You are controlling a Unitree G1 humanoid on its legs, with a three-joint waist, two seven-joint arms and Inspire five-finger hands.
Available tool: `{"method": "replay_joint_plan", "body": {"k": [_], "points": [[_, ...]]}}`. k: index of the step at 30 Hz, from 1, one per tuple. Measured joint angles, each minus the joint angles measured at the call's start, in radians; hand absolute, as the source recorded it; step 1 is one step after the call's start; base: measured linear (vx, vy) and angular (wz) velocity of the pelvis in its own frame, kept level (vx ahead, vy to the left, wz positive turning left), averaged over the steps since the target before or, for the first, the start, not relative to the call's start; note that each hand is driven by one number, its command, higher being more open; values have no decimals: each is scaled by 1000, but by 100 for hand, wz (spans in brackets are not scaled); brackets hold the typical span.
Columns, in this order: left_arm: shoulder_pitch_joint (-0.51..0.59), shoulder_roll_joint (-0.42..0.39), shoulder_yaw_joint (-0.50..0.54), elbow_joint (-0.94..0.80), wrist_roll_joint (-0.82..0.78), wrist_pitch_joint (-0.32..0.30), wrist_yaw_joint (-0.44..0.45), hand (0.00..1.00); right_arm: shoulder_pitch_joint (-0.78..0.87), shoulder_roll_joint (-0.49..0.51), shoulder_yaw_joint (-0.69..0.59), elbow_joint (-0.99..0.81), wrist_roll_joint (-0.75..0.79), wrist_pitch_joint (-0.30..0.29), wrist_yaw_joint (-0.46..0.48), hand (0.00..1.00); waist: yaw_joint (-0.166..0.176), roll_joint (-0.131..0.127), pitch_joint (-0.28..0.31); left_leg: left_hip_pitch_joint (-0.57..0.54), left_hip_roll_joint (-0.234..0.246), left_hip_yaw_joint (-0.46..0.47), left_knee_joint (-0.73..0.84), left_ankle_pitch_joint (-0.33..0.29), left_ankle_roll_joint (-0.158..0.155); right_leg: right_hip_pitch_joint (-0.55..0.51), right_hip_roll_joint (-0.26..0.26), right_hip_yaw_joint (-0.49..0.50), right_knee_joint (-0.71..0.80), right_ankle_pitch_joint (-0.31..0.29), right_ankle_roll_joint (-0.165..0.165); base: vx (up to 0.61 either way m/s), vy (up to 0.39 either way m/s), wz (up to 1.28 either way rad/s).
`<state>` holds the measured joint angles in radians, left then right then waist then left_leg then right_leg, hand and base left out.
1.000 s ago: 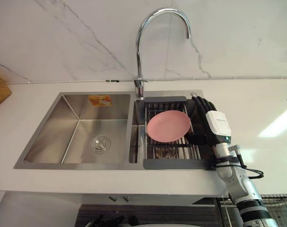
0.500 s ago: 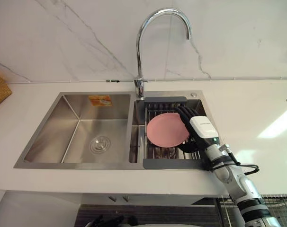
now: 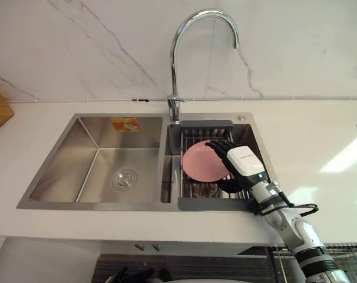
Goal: Walk over to the sink, pick up the cup, carry it to the dishwasher, place the cup inside the dishwasher, then close the dishwasher door
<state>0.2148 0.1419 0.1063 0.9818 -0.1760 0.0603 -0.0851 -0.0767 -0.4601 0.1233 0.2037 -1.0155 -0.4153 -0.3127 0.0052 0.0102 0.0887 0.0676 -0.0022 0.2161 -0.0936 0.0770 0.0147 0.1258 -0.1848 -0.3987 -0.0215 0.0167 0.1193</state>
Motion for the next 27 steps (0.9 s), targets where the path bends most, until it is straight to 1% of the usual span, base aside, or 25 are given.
{"method": "replay_joint_plan", "body": {"k": [1, 3, 6, 7, 9, 11, 12, 15, 17, 24, 27], "points": [[0, 0, 0, 1, 0, -4, 0, 100, 0, 0, 0, 0, -9, 0, -19, 0, 0, 0, 0, 0, 0, 0, 0, 0, 0, 0, 0, 0, 0, 0, 0, 0, 0, 0], [1, -1, 0, 5, 0, -16, 3, 100, 1, 1, -1, 0, -21, 0, -97, 0, 0, 0, 1, -1, 0, -2, 0, 0, 0, 0, 0, -1, 0, 0, 0, 0, 0, 0], [3, -3, 0, 7, 0, -29, 12, 100, 1, 1, -4, -9, -47, 0, -181, 0, 0, 1, 2, -2, -1, -5, 0, 0, 0, 1, 0, -4, 0, 0, 0, 0, 0, 5], [6, -5, 0, 7, 0, -43, 18, 100, 1, 3, -10, -27, -47, 0, -233, 0, -1, 2, 3, -3, -1, -9, 0, 1, 0, 2, 0, -5, 0, 0, 0, 0, 0, 7], [6, -6, -1, 7, 0, -47, 19, 100, 1, 9, -22, -34, -46, -1, -262, 0, 0, 2, 3, -3, -2, -12, 0, 1, 1, 3, 0, -6, 0, 0, 0, 0, 0, 6], [7, -6, -1, 7, 0, -51, 19, 100, 1, 25, -61, -47, -45, 0, -301, 0, 1, 2, 3, -3, -2, -14, 0, 2, 1, 4, 0, -6, 0, -1, 0, 0, 0, 2], [7, -6, -1, 7, 0, -52, 19, 100, 1, 28, -72, -50, -45, 1, -305, 0, 0, 2, 3, -3, -2, -14, 0, 2, 1, 4, 0, -6, 0, -1, 0, 0, 0, 0], [8, -6, -1, 6, 0, -59, 20, 100, 2, 31, -113, -64, -24, 4, -304, 0, -1, 2, 3, -3, -2, -14, 0, 3, 1, 4, 0, -6, 0, -1, 0, 0, 0, 0], [9, -6, 0, 6, 0, -59, 19, 100, 2, 30, -121, -65, 6, 4, -284, 0, -3, 3, 3, -3, -2, -14, 0, 4, 1, 4, 0, -6, 0, -1, 0, 0, 0, 0], [9, -7, 3, 6, 1, -58, 20, 100, 11, 37, -121, -128, 195, 0, -107, 0, -6, 3, 4, -3, -2, -15, 0, 4, 1, 4, 0, -7, 1, -2, 0, 0, 0, 0], [10, -7, 4, 6, 1, -60, 23, 100, 13, 42, -121, -176, 230, 0, -65, 0, -10, 3, 4, -3, -2, -15, 0, 4, 1, 5, 0, -8, 1, -2, 0, 0, 0, 0]]}}
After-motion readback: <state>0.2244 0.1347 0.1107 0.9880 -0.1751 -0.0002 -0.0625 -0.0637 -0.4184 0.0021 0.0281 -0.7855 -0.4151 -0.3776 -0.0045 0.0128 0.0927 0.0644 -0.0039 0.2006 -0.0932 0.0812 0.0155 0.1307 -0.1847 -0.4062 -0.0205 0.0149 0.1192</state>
